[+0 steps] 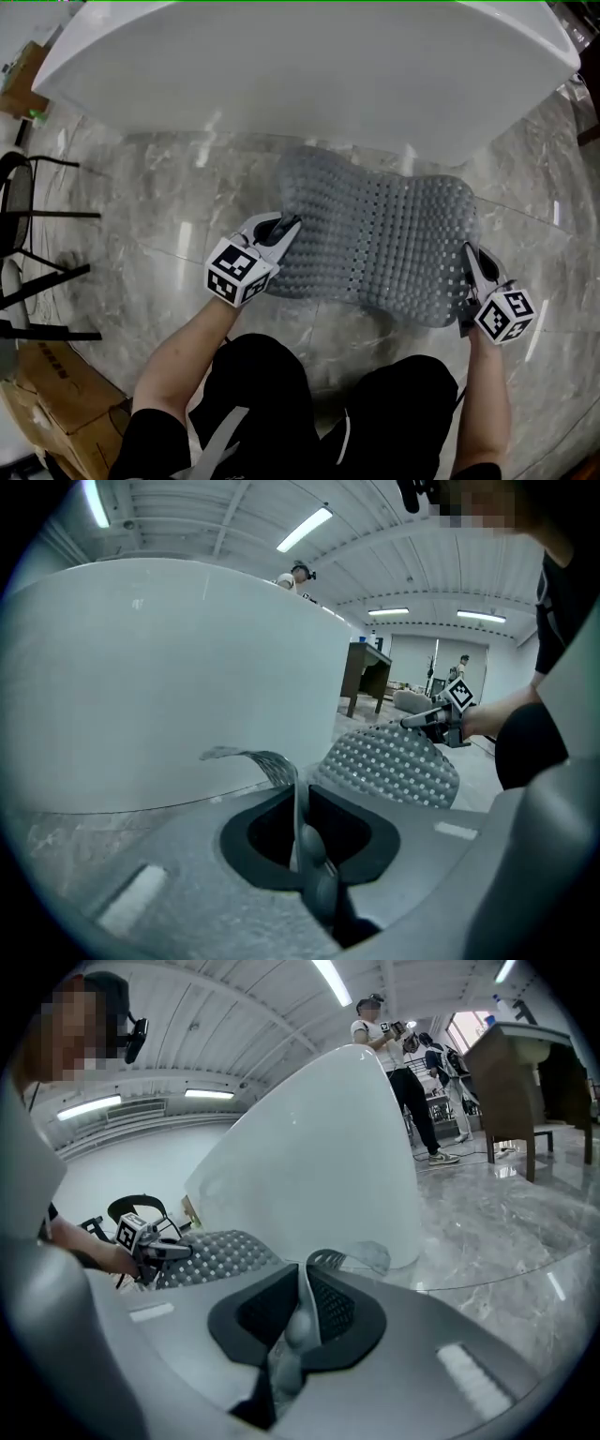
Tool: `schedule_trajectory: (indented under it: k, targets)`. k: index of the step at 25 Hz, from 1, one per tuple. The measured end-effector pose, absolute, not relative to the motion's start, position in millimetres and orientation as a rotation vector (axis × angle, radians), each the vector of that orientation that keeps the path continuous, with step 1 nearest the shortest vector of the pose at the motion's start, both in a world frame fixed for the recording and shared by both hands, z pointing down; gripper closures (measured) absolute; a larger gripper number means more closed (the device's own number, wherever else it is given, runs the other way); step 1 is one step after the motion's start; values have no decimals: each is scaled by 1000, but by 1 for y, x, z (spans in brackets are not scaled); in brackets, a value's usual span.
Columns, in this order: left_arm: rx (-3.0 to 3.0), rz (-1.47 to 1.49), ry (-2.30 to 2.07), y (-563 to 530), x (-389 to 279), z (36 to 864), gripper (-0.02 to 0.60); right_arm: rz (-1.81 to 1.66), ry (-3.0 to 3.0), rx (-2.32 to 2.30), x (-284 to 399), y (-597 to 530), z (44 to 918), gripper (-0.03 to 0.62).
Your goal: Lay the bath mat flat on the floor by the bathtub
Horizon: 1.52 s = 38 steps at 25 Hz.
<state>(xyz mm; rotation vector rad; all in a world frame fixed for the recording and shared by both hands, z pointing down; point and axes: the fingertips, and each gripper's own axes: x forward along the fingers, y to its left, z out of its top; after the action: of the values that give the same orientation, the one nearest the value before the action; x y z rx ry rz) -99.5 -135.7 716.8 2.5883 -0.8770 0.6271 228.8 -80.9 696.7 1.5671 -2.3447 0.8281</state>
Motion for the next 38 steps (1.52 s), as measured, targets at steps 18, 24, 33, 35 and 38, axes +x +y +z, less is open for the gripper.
schedule_trajectory:
  k: [18,24,33,35,38]
  targets:
    - [2471,1009,-1014,-154,-145,810,526,943,-1991,1624,279,-65,816,562]
    - [2370,1072,-1126,-161,-167,834,491,1051,-1881,1719,313,-52,843,542]
    - [2276,1161,-1244,-159,-206,862,457,1116,-1746,1803,341,-25,861,530]
    - [2257,1185,-1248,-158,-210,868,456,1126,-1740,1792,340,-24,867,530]
    - [2229,1235,-1250,-158,-217,874,455,1140,-1724,1765,337,-26,881,523]
